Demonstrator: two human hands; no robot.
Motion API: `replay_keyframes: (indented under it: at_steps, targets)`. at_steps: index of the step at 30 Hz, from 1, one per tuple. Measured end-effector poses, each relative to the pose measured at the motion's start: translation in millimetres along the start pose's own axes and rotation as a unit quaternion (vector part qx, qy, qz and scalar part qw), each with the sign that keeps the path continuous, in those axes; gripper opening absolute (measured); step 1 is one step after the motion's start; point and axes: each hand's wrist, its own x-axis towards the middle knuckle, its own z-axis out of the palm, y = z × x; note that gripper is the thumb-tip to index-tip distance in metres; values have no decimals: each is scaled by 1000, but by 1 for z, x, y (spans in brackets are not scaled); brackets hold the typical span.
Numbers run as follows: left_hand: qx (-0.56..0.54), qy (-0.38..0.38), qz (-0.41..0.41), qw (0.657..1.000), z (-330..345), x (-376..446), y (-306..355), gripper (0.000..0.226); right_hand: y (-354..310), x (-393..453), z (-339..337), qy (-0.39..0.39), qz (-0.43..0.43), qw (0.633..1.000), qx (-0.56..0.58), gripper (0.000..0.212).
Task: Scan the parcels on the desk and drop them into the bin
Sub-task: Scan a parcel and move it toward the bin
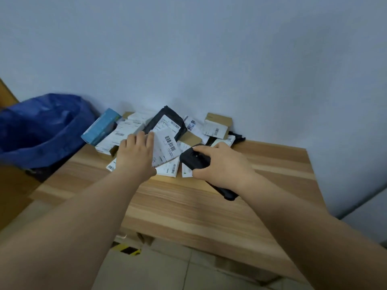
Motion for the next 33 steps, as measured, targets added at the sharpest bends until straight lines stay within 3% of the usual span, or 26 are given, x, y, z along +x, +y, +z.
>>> replay_keyframes:
  at_steps: [11, 20, 26, 29, 33]
  targets:
    - [2, 41, -21, 999, -40, -31, -6, 108, -27, -41, -32, -5, -42, 989, -138, 65]
    - [-7, 48, -41, 998, -46, -46, -7, 108, -24, -60, -49, -1, -30, 993, -118, 62]
    - [-181, 19, -145, 972, -57, -69, -10, 101, -43, -61, -48, 34, -48, 998, -32, 68]
    - [-231, 15, -206, 951, -60, -92, -25, 90, -66, -57, -37, 54, -84, 995, 11, 61]
    - [-266, 18, -307, 914, -51, -132, -62, 88, -110, -49, -10, 77, -119, 987, 76, 67]
